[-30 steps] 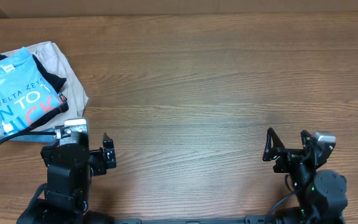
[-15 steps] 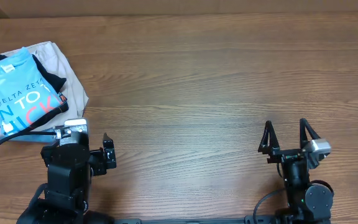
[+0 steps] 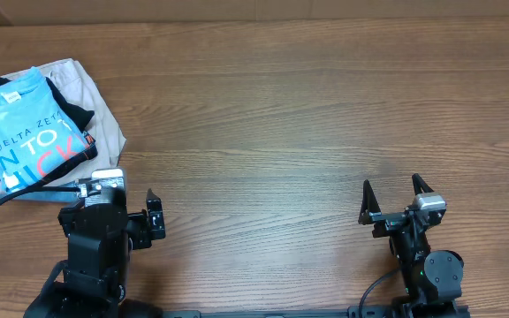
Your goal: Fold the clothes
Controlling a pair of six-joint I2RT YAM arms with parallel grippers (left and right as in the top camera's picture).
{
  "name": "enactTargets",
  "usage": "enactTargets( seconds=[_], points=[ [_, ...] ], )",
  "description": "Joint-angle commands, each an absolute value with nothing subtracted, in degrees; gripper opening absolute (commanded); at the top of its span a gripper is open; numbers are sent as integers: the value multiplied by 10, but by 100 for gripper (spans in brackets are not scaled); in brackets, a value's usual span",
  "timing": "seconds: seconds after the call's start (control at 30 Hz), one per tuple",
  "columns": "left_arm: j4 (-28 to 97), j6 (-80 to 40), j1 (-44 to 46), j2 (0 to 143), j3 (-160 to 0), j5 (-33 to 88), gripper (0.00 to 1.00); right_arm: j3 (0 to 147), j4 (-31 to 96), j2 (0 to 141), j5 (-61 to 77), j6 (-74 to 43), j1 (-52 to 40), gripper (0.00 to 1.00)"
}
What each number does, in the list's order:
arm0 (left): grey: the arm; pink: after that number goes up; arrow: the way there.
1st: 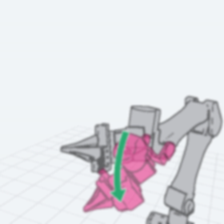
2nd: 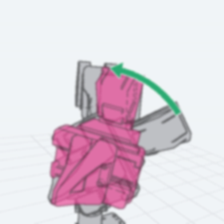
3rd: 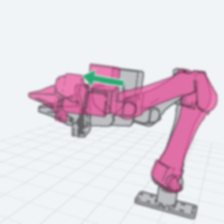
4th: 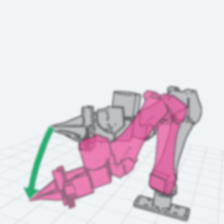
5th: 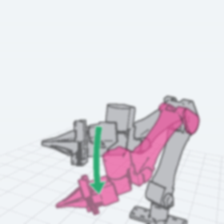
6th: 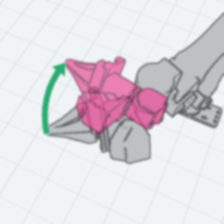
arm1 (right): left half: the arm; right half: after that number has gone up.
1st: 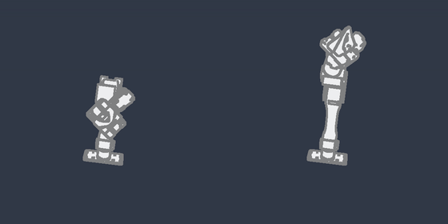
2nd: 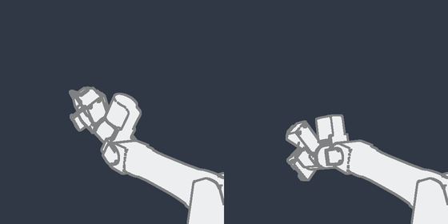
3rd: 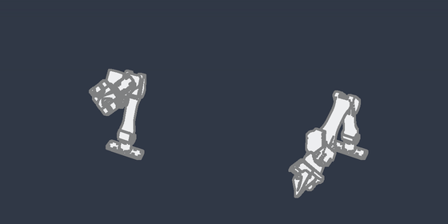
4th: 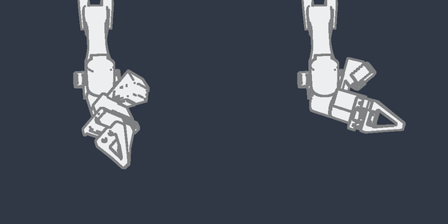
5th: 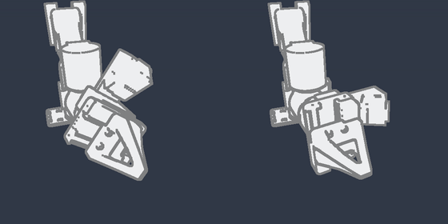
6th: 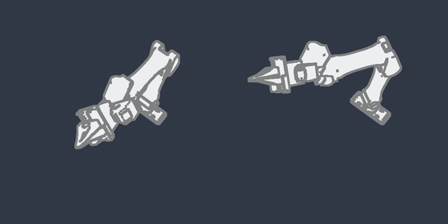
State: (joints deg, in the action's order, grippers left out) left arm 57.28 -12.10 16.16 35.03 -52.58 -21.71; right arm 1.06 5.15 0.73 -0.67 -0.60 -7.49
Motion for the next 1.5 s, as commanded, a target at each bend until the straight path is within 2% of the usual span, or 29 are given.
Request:
enactTargets(
  seconds=[0.0,0.8,0.97,1.13,1.3,1.47],
  points=[
    [571,-131,165,350,-522,-224,100,5,48,2,-3,0,-72,100],
    [572,-131,165,347,-522,-224,100,5,48,2,-3,1,-72,100],
    [576,-131,134,332,-522,-224,100,5,48,2,-3,0,-72,100],
    [588,-132,79,281,-498,-162,100,5,48,2,-3,0,-72,100],
    [522,-89,30,197,-407,-91,100,5,48,2,-3,0,-72,100],
    [383,-72,7,121,-287,-55,100,5,48,2,-3,0,-72,100]
  ],
)
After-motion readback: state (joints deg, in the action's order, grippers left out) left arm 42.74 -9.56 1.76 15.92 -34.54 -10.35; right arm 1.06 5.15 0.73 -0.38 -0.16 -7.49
